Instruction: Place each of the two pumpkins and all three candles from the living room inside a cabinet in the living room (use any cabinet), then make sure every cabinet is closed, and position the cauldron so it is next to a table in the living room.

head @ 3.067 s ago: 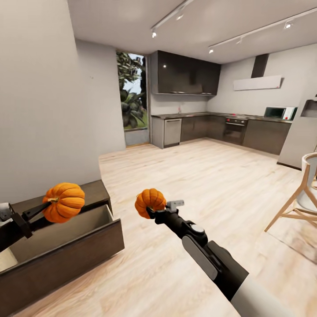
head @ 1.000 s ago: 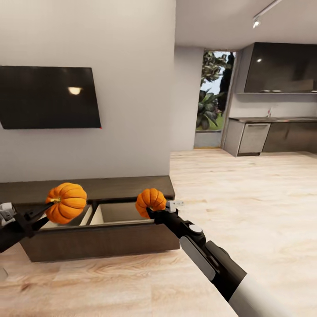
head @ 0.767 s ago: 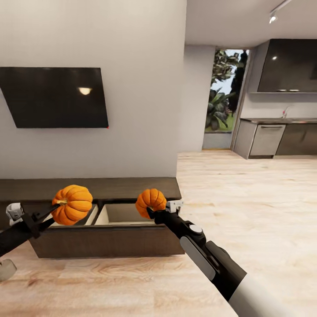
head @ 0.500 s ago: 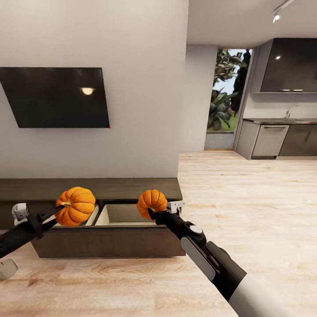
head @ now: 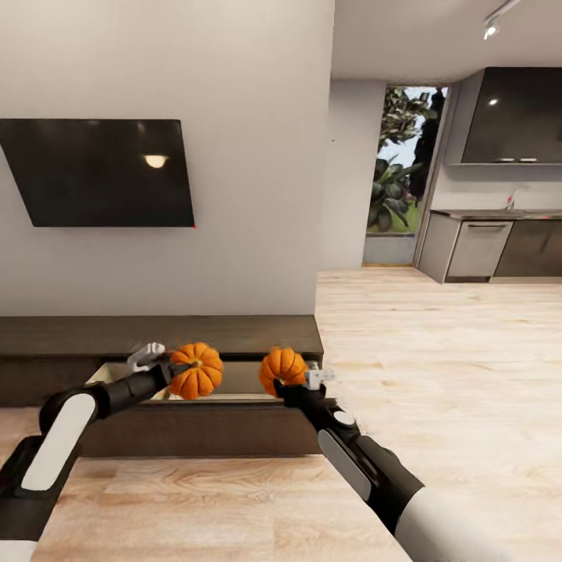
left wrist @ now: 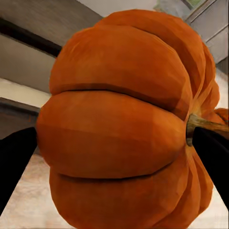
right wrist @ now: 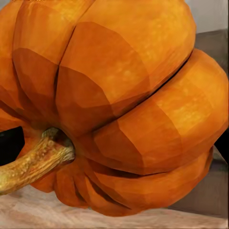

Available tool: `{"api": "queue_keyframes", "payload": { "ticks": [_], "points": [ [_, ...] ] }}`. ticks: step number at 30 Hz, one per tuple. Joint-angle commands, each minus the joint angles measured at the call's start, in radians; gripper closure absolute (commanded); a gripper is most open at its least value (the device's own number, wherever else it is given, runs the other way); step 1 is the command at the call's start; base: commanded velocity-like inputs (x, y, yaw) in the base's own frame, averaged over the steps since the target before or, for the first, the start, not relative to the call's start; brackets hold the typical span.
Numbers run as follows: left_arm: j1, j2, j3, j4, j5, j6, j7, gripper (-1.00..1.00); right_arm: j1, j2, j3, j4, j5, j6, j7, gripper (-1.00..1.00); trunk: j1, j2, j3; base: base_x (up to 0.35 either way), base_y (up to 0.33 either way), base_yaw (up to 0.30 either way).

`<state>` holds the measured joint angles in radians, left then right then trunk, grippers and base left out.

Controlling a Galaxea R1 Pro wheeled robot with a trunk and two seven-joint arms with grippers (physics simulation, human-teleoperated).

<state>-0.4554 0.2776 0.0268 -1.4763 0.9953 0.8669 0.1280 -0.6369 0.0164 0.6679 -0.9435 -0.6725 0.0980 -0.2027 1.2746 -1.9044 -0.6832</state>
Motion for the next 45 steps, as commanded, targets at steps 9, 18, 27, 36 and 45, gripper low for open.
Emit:
{"api": "queue_keyframes", "payload": {
  "ticks": [9,18,27,36,45],
  "points": [
    [-0.011,-0.286,-0.084,0.009,-0.578,-0.231,0.088,1.00,-0.013,0.062,0.009,0.109,0.052,-0.131,-0.015,1.00,0.000,-0.001,-0.001,0.000,0.000,0.000],
    [-0.011,-0.291,-0.087,0.077,-0.613,-0.321,0.078,1.00,-0.014,0.086,0.009,0.110,0.069,-0.150,-0.026,1.00,0.000,-0.001,-0.001,0.000,0.000,0.000],
    [-0.011,-0.290,-0.094,0.071,-0.613,-0.332,0.074,1.00,-0.015,0.086,0.006,0.114,0.069,-0.216,-0.032,1.00,0.000,-0.001,-0.001,0.000,0.000,0.000],
    [-0.011,-0.287,-0.094,0.070,-0.613,-0.333,0.072,1.00,-0.036,0.086,0.009,0.133,0.071,-0.248,-0.035,1.00,0.000,-0.001,-0.001,0.000,0.000,0.000],
    [-0.011,-0.285,-0.093,0.071,-0.613,-0.332,0.071,1.00,-0.037,0.085,0.010,0.134,0.070,-0.290,-0.036,1.00,0.000,-0.001,-0.001,0.003,0.000,0.000]
  ]
}}
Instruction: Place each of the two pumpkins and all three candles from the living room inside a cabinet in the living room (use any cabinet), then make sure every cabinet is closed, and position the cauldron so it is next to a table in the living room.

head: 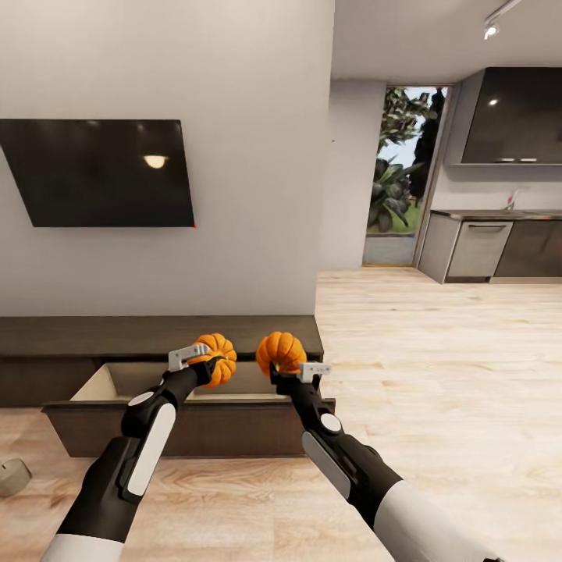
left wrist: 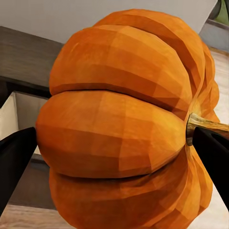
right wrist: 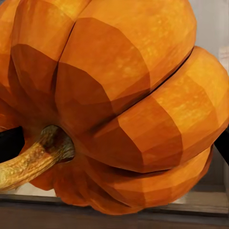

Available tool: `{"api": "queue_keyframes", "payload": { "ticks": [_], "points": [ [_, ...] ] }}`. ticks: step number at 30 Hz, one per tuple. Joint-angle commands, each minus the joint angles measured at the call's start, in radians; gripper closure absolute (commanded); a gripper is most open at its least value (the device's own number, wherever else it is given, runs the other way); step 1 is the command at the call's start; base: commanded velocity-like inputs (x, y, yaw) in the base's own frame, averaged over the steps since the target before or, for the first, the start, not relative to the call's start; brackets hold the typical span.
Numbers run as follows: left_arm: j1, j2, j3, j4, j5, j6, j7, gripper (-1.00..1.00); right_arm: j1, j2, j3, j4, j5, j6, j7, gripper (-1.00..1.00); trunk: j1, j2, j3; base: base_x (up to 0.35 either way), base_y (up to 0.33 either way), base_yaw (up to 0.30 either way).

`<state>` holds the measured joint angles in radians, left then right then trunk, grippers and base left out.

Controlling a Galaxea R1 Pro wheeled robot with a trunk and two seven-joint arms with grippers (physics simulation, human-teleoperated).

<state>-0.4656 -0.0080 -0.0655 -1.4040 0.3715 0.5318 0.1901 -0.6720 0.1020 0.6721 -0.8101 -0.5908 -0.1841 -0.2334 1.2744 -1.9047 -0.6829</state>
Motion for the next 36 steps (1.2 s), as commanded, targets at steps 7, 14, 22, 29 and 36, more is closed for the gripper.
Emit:
{"api": "queue_keyframes", "payload": {
  "ticks": [7,14,22,29,36],
  "points": [
    [-0.001,0.000,-0.002,-0.004,0.010,0.004,0.009,1.00,-0.001,-0.001,0.004,0.000,-0.013,-0.010,-0.006,1.00,0.000,-0.001,-0.001,0.148,0.000,0.000],
    [-0.001,0.000,-0.002,-0.003,0.010,0.004,0.009,1.00,-0.001,-0.001,0.003,0.000,-0.013,-0.013,-0.006,1.00,0.000,-0.001,-0.001,0.114,0.000,0.000],
    [-0.001,0.002,-0.001,-0.001,0.011,0.005,0.008,1.00,-0.001,-0.001,0.003,0.000,-0.012,-0.014,-0.006,1.00,0.000,-0.001,-0.001,0.193,0.000,0.000],
    [-0.001,0.002,0.003,0.000,0.010,0.010,0.008,1.00,-0.001,-0.001,0.004,-0.001,-0.012,-0.012,-0.006,1.00,0.000,-0.001,-0.001,0.257,0.000,0.000],
    [-0.001,0.005,0.009,-0.036,0.010,0.073,0.012,1.00,-0.008,0.001,0.001,-0.011,-0.018,0.108,-0.023,1.00,0.000,-0.001,-0.001,0.311,0.000,0.000]
  ]
}}
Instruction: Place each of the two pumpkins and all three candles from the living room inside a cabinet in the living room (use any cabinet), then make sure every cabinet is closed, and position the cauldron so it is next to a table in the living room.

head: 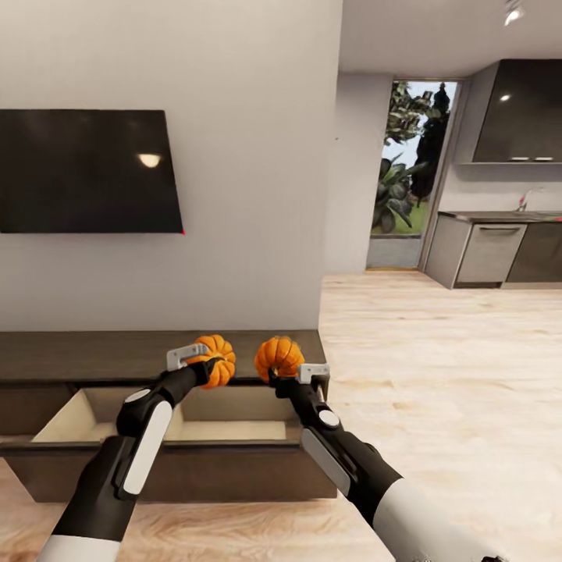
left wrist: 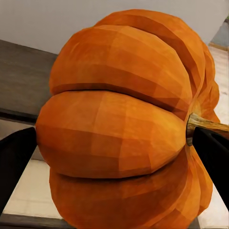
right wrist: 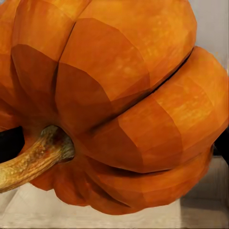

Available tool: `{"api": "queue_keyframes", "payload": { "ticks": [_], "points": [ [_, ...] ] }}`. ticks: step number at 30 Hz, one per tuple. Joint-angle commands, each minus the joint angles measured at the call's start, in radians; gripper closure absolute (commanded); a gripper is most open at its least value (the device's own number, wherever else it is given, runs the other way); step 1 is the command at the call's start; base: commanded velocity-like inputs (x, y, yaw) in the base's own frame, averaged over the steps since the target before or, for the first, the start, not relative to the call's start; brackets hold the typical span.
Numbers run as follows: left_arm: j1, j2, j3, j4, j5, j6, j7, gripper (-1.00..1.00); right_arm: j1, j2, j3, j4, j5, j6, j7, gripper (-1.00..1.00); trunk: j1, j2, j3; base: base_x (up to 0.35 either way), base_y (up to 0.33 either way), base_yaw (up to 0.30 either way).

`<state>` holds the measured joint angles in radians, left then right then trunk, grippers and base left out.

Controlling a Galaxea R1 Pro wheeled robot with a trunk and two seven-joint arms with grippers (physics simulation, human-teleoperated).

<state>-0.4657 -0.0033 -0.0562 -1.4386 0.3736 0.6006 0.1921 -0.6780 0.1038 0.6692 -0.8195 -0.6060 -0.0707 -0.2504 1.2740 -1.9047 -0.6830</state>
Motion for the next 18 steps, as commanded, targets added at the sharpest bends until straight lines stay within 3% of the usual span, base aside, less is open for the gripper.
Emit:
{"api": "queue_keyframes", "payload": {
  "ticks": [1,4,10,16,18],
  "points": [
    [-0.001,0.000,-0.001,-0.009,0.008,0.026,0.010,1.00,-0.010,0.000,0.004,-0.004,-0.004,0.046,-0.016,1.00,0.000,-0.001,-0.001,0.187,0.000,0.000],
    [-0.002,0.000,0.001,-0.027,0.009,0.093,0.010,1.00,-0.039,0.001,0.003,-0.008,-0.008,0.159,-0.034,1.00,0.000,-0.001,-0.001,0.073,0.000,0.000],
    [-0.029,0.000,0.004,-0.037,0.007,0.226,0.020,1.00,-0.050,0.012,0.002,-0.007,-0.015,0.230,-0.079,1.00,0.000,-0.001,-0.001,0.011,0.000,0.000],
    [-0.047,0.000,0.008,-0.027,0.009,0.287,0.024,1.00,-0.069,0.029,0.000,0.004,-0.055,0.276,-0.100,1.00,0.000,-0.001,-0.001,0.000,0.000,0.000],
    [-0.057,0.000,0.035,-0.010,0.011,0.297,0.023,1.00,-0.076,0.029,-0.001,0.009,-0.074,0.303,-0.101,1.00,0.000,-0.001,-0.001,0.000,0.000,0.000]
  ]
}}
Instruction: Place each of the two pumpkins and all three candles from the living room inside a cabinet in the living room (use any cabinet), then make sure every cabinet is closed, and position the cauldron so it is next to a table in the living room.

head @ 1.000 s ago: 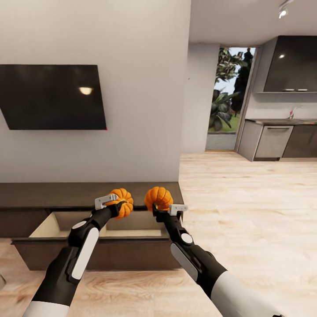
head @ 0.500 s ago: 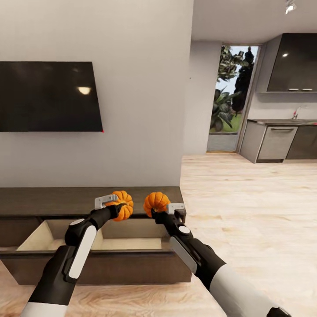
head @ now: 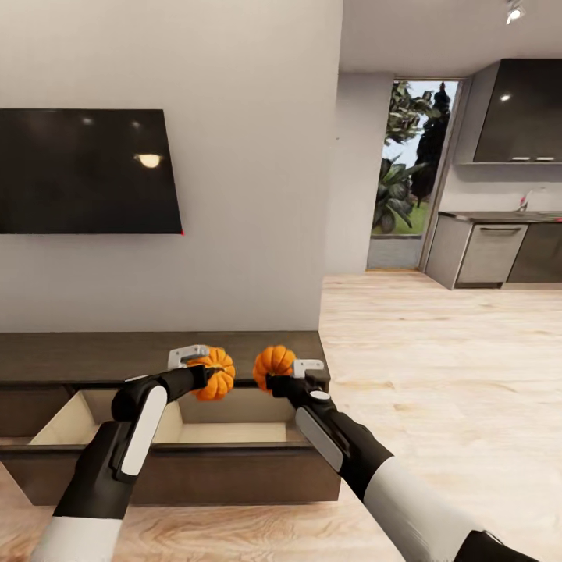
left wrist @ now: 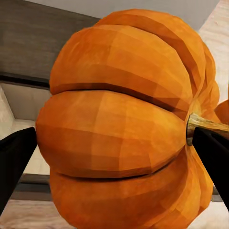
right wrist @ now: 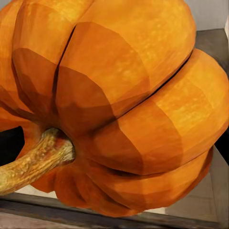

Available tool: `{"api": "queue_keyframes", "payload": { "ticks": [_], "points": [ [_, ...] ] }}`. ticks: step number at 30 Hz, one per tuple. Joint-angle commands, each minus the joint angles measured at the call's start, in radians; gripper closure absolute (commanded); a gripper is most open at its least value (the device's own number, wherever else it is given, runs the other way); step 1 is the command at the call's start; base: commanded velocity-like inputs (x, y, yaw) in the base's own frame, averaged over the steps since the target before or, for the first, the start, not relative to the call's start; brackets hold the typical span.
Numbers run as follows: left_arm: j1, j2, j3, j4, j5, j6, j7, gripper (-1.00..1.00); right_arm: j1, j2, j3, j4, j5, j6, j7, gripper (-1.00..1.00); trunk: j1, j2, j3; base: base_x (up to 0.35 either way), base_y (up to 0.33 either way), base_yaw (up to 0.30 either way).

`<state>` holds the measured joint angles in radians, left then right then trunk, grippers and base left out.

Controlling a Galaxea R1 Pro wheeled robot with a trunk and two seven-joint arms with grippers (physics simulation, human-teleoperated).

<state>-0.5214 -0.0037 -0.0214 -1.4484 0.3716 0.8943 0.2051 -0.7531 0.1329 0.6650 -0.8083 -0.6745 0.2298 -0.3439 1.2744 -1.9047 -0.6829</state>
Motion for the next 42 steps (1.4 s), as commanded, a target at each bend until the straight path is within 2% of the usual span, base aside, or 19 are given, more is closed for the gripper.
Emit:
{"api": "queue_keyframes", "payload": {
  "ticks": [1,3,6,9,12,16,23,42],
  "points": [
    [-0.007,0.000,0.017,0.012,0.015,0.006,0.010,1.00,-0.003,-0.001,0.003,-0.001,-0.019,0.015,-0.008,1.00,0.000,-0.001,-0.001,0.000,0.000,0.000],
    [-0.026,0.000,0.047,0.054,0.017,0.009,0.010,1.00,-0.005,0.000,0.002,0.001,-0.041,0.035,-0.010,1.00,0.000,-0.001,-0.001,0.000,0.000,0.000],
    [-0.058,0.002,0.059,0.126,0.016,0.010,0.011,1.00,-0.008,0.000,0.002,0.001,-0.049,0.048,-0.015,1.00,0.000,-0.001,-0.001,0.000,0.000,0.000],
    [-0.079,0.002,0.062,0.179,0.014,0.011,0.011,1.00,-0.010,0.002,0.002,0.002,-0.052,0.058,-0.035,1.00,0.000,-0.001,-0.001,0.000,0.000,0.000],
    [-0.085,0.001,0.063,0.192,0.016,0.011,0.012,1.00,-0.013,0.003,0.003,0.013,-0.054,0.063,-0.042,1.00,0.000,-0.001,-0.001,0.000,0.000,0.000],
    [-0.100,0.000,0.063,0.235,0.018,0.009,0.013,1.00,-0.049,0.006,0.003,0.086,-0.056,0.058,-0.043,1.00,0.000,-0.001,-0.001,0.000,0.000,0.000],
    [-0.140,-0.007,0.063,0.353,0.014,-0.003,0.010,1.00,-0.067,0.024,0.004,0.148,-0.057,0.051,-0.041,1.00,0.000,-0.001,-0.001,0.000,0.000,0.000],
    [-0.144,-0.005,0.060,0.358,0.012,-0.003,0.006,1.00,-0.074,0.033,0.004,0.163,-0.054,0.068,-0.039,1.00,0.000,-0.001,-0.001,0.087,0.000,0.000]
  ]
}}
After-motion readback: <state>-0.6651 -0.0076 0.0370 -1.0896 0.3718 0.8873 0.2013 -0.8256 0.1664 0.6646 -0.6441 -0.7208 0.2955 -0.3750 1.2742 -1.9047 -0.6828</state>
